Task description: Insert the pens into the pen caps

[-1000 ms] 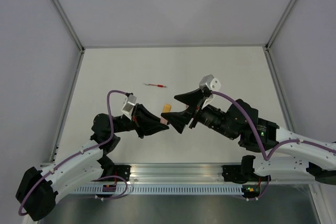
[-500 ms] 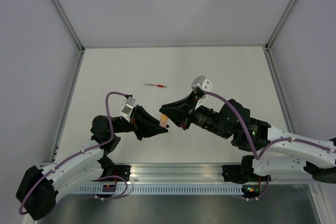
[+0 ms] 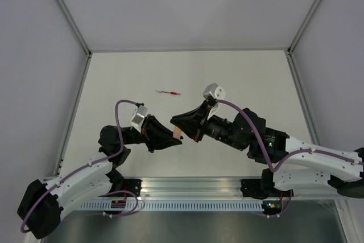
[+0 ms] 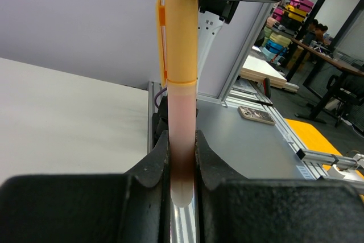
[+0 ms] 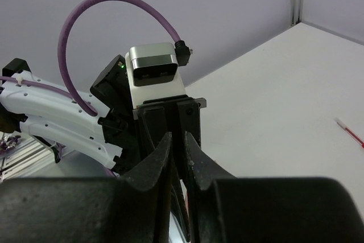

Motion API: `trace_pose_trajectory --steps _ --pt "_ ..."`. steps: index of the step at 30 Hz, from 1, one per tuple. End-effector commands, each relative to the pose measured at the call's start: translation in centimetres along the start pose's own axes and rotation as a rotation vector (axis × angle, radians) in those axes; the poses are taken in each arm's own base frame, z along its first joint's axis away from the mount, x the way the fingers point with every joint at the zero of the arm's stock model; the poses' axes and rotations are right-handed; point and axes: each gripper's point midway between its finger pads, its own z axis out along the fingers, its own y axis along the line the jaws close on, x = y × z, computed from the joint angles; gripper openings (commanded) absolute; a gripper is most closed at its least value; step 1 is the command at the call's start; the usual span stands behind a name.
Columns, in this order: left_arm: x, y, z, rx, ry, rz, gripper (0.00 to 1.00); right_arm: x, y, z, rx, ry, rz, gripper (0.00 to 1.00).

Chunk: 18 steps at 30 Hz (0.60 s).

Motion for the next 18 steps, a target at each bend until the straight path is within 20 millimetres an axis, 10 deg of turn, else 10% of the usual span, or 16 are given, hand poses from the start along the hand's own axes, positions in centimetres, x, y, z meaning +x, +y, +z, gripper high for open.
trace_pose_trajectory --steps 1,8,18 --pt "-0.9 -0.9 0.1 0.038 -0.025 0.045 0.02 -1.6 0.5 0.1 -0.006 -0.032 -0.001 0.18" --pt "-0.9 -0.9 0.1 0.04 -0.023 0.045 0.02 -4.8 0.0 -0.8 0.043 -0.07 -0.053 0.36" --pt "-1.0 -1.3 0.0 0.055 -0.028 0.048 0.02 -3.2 0.2 -0.2 0.024 -0.028 -0.06 0.38"
